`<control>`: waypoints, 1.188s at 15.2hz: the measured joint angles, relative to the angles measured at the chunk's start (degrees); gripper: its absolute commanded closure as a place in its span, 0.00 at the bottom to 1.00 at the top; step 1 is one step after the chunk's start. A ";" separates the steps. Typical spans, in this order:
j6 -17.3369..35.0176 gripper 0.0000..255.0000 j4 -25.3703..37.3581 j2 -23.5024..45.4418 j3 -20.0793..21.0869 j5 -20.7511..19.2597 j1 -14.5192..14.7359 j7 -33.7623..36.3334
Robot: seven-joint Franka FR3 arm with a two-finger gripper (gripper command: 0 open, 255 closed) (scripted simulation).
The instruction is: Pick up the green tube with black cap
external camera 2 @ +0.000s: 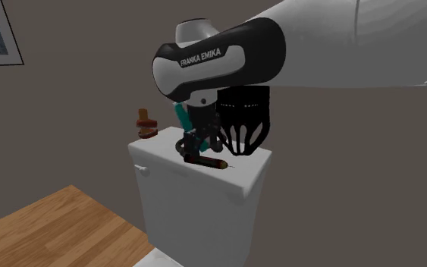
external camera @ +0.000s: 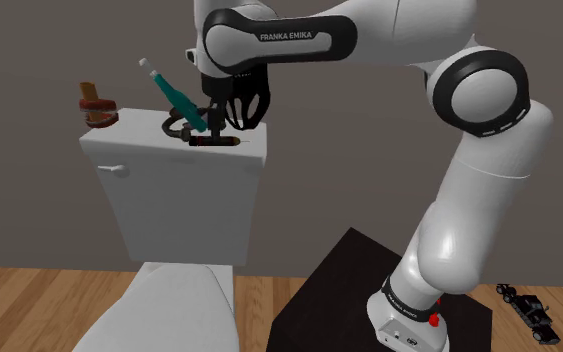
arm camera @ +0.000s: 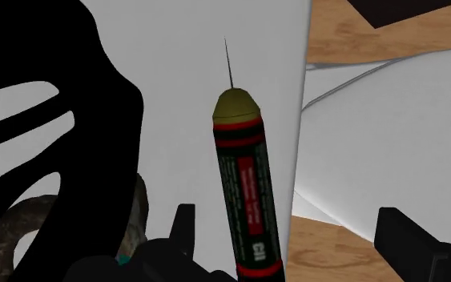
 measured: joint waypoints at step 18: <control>4.91 1.00 -4.06 2.01 -0.20 -0.69 -0.22 0.45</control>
